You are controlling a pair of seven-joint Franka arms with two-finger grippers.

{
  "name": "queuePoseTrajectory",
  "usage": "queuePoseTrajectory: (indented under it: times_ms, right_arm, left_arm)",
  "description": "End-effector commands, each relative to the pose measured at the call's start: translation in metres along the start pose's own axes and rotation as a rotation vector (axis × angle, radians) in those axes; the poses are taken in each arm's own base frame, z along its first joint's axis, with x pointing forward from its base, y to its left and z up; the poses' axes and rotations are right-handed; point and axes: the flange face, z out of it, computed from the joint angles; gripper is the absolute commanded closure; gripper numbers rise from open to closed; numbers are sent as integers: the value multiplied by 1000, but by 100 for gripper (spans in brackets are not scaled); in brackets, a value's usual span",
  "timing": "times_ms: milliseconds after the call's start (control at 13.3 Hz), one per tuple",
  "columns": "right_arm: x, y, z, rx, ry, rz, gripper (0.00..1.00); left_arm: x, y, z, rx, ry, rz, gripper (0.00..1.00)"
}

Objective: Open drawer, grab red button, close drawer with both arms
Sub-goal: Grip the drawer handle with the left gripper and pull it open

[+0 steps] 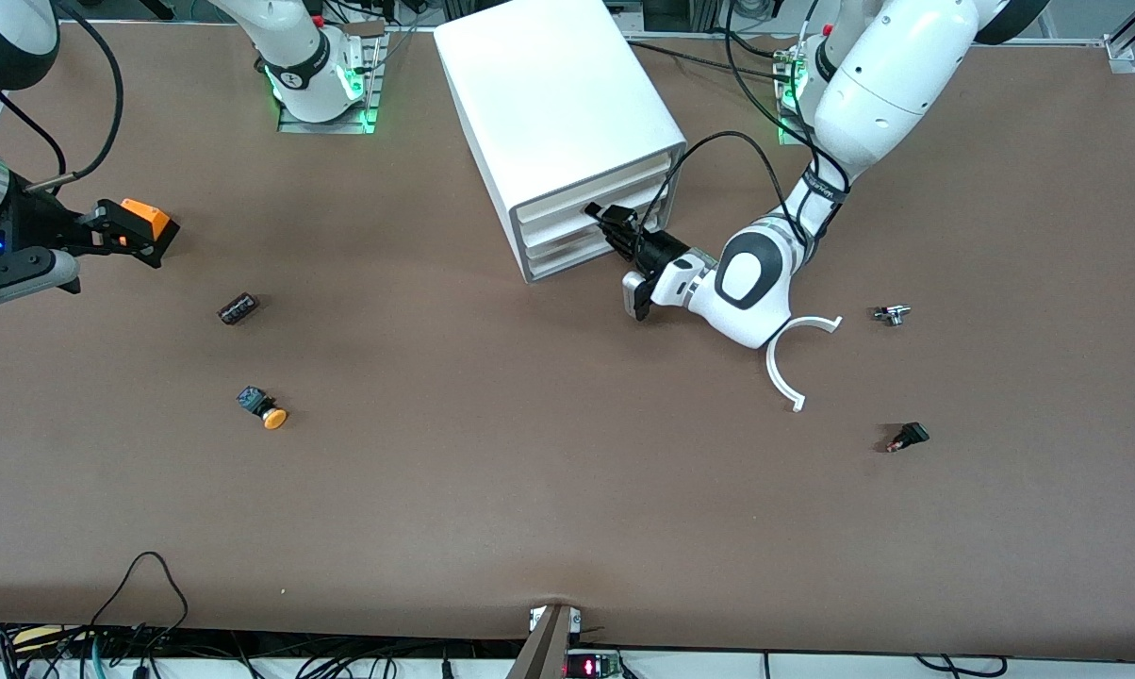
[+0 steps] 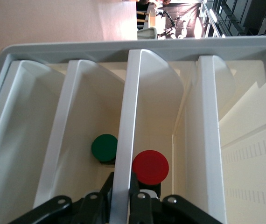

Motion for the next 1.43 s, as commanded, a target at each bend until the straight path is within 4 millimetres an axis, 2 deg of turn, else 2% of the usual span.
queuePoseTrajectory:
  times_ms: [0,376,451,527,677,827,978,1128,1204,1354]
  right_arm:
    - [2,-1,-7,9,21,0,0]
    - [11,6,9,5,23,6,0]
    - [16,8,18,4,14,8,0]
    - [21,9,27,5,3,5,0]
    - [23,9,27,0,17,5,0]
    - [25,1,34,-5,-8,-10,0]
    - [26,-4,33,-1,-7,-25,0]
    - [29,-20,25,0,7,-54,0]
    - [30,-24,29,5,-4,-66,0]
    - [34,-44,41,24,-52,-138,0]
  left_arm:
    - [15,2,-20,20,50,-18,89]
    - [26,-2,-55,87,126,-29,91]
    - [28,-2,-60,99,145,-31,92]
    - [34,1,-73,117,177,-34,92]
    - [35,0,-85,121,209,-60,92]
    - [37,-1,-102,133,262,-65,92]
    - [37,-4,-114,138,309,-75,92]
    - [37,-7,-122,158,342,-85,93]
    - [38,-9,-127,171,362,-88,93]
    - [38,-10,-138,193,406,-92,93]
